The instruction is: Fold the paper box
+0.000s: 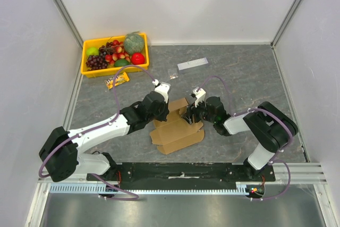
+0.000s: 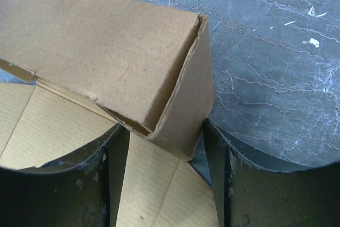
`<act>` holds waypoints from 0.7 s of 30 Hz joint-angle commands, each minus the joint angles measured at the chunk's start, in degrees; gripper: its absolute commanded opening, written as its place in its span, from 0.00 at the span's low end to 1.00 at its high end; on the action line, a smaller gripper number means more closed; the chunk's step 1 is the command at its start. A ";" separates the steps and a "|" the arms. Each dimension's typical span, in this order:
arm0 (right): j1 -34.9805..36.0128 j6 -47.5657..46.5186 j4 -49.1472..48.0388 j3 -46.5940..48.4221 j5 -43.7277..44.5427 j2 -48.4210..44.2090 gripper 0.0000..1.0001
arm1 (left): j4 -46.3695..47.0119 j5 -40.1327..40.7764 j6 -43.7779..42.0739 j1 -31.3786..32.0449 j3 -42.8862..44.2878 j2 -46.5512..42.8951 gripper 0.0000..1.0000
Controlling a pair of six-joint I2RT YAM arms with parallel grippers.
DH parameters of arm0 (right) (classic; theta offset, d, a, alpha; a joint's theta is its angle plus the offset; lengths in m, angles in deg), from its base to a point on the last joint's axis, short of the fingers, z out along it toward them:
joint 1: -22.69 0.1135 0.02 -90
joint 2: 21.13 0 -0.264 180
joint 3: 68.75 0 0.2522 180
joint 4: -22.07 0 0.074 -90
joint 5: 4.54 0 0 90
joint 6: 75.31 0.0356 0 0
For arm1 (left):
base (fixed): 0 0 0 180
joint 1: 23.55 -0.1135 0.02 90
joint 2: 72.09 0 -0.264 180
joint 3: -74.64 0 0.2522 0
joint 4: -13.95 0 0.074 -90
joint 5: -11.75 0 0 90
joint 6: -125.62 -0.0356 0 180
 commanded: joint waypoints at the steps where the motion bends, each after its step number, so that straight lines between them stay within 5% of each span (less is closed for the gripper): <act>1: 0.33 -0.63 -4.20 2.11 -0.47 0.89 0.63 | 0.17 0.66 -2.10 -0.02 2.29 -0.52 0.17; 12: 0.33 0.86 -6.57 2.11 0.93 2.65 0.52 | 0.35 0.22 -1.92 -0.19 1.50 0.18 0.17; 21: 0.59 2.27 -11.40 1.76 1.99 4.40 0.60 | 0.96 -0.56 -1.66 -0.28 0.27 0.09 0.17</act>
